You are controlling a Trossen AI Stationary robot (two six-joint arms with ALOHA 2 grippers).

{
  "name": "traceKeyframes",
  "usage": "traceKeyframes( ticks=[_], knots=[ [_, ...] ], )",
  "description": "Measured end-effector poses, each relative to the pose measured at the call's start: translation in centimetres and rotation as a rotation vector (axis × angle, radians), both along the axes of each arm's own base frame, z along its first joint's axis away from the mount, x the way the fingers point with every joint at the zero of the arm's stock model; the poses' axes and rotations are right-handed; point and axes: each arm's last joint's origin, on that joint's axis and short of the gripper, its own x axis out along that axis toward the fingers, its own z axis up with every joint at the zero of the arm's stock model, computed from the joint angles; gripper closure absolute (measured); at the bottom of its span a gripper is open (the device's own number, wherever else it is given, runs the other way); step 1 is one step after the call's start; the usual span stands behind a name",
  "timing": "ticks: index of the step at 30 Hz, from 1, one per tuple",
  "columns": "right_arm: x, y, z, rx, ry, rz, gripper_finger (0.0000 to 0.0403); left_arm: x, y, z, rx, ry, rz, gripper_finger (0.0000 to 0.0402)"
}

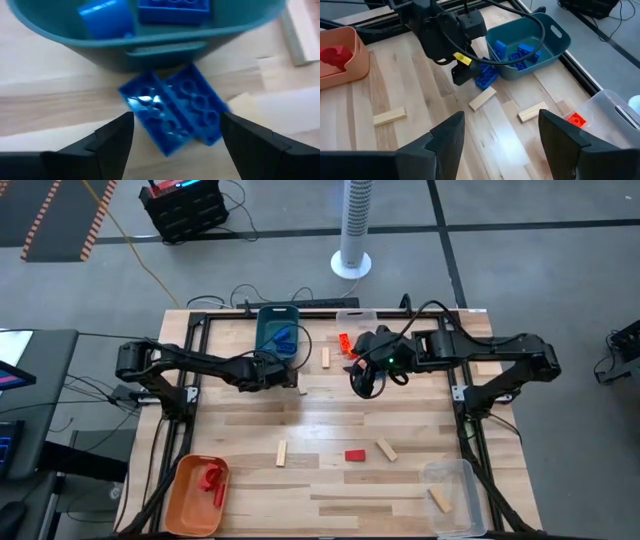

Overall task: Sort blocks
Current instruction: Put the blue game piece into the dark blue bin

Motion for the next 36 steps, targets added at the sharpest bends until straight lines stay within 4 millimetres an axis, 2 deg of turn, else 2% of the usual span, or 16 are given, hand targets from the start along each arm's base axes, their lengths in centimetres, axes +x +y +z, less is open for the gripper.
traceKeyframes(
  ticks=[9,16,24,26,31,36],
  knots=[
    [0.1,0.1,0.2,0.012,-0.027,-0.005,0.0159,-1.8,1.1,-0.6,-0.056,0.208,-0.037,0.0116],
    [0.3,0.1,0.3,0.014,-0.05,-0.006,0.0159,-3.0,1.5,-0.8,-0.144,0.369,-0.163,0.0116],
    [0.3,0.1,0.3,0.015,-0.048,-0.006,0.0159,-4.7,0.9,1.9,-0.189,0.406,-0.253,0.0116],
    [0.3,0.0,0.3,0.014,-0.049,-0.01,0.0159,-5.2,0.8,2.9,-0.184,0.377,-0.255,0.0116],
    [0.3,-0.6,0.3,0.012,-0.05,-0.029,0.0159,-5.6,0.4,4.6,-0.23,0.157,-0.211,0.0116],
    [0.4,-0.9,0.5,0.012,-0.074,-0.04,0.0159,-5.3,-0.1,2.3,-0.263,0.053,-0.118,0.0116]
  ],
)
